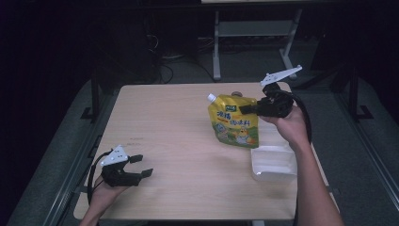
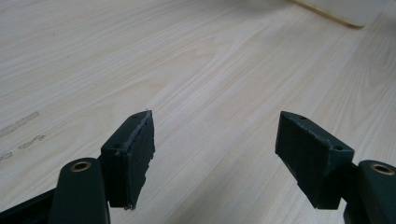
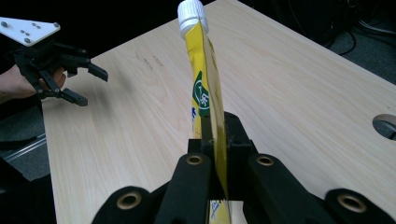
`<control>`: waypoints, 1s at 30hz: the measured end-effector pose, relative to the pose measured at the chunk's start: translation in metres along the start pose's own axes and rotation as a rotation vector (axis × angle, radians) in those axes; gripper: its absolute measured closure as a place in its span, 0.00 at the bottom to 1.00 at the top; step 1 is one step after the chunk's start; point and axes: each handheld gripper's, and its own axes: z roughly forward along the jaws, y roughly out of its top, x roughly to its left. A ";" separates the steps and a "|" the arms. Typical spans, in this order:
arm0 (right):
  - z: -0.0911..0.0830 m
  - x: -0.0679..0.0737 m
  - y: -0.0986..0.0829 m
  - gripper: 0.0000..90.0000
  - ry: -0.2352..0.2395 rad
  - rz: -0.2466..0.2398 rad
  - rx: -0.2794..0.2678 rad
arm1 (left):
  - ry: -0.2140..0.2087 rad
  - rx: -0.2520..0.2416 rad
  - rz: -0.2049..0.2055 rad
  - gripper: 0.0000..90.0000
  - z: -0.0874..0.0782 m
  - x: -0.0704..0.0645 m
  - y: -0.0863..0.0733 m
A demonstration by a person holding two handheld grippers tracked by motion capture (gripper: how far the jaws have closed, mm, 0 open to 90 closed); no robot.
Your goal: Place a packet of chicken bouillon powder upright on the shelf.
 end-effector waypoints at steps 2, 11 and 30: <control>-0.002 -0.001 -0.001 0.99 -0.002 0.003 -0.005 | -0.001 -0.001 -0.001 0.31 0.000 0.000 0.000; -0.014 -0.006 -0.004 1.00 -0.029 0.014 -0.009 | -0.006 0.009 -0.004 0.31 0.003 0.001 -0.001; -0.033 -0.019 -0.016 0.99 -0.072 0.052 -0.011 | -0.007 0.026 -0.011 0.31 0.003 0.003 -0.004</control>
